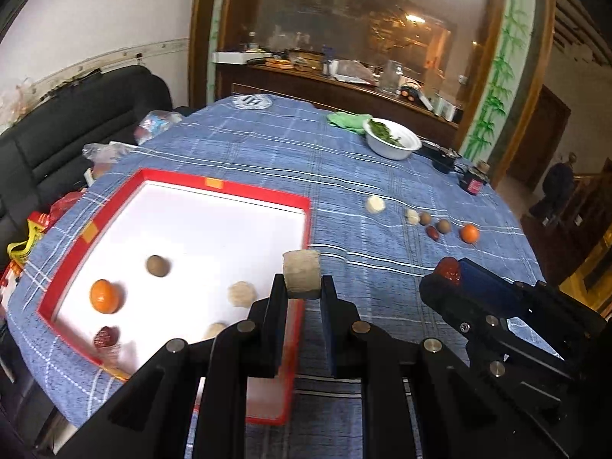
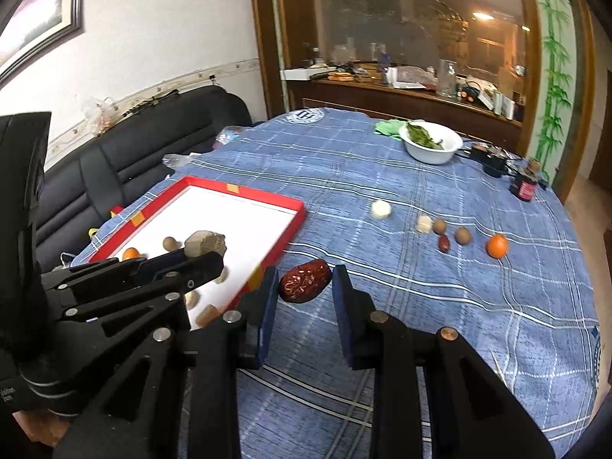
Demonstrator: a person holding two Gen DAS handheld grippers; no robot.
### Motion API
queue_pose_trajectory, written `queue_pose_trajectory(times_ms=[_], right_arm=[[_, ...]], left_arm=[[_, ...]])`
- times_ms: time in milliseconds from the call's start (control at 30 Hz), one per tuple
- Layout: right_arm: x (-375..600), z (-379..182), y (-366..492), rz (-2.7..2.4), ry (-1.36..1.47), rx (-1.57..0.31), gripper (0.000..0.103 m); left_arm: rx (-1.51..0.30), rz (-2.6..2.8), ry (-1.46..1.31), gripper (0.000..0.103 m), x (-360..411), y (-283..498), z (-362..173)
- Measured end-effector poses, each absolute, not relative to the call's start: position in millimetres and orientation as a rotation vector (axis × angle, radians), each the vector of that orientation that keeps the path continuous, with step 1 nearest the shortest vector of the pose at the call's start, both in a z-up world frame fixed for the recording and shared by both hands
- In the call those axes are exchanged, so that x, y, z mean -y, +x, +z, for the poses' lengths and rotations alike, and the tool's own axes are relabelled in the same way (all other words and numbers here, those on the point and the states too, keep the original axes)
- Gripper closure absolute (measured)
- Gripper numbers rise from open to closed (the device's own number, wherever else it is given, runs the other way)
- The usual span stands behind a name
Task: Organize fruits
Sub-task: 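Carry the date and the cube over the tray, then open both tools to drop the date and the cube into the tray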
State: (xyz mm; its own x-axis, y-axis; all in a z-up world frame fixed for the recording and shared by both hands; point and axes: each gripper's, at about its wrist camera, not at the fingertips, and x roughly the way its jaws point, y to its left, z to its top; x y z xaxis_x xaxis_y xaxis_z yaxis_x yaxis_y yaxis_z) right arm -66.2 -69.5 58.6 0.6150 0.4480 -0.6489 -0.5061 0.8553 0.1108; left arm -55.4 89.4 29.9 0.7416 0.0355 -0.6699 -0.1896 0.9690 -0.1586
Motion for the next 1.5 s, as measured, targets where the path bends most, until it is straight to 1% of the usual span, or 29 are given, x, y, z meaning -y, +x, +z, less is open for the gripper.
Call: queue_pose_trajectory(times_ms=[733,1500], right_arm=[[-13,58,-63,0.684,-0.137,-0.725,0.072],[-70,21,-26,0.701,-0.153,-0.817,0.072]], left_arm=[[-0.737,0.281,-0.289,0.088,-158,-63,18],[-0.817,0.412,-0.305,0.088,-207,-44,-10]])
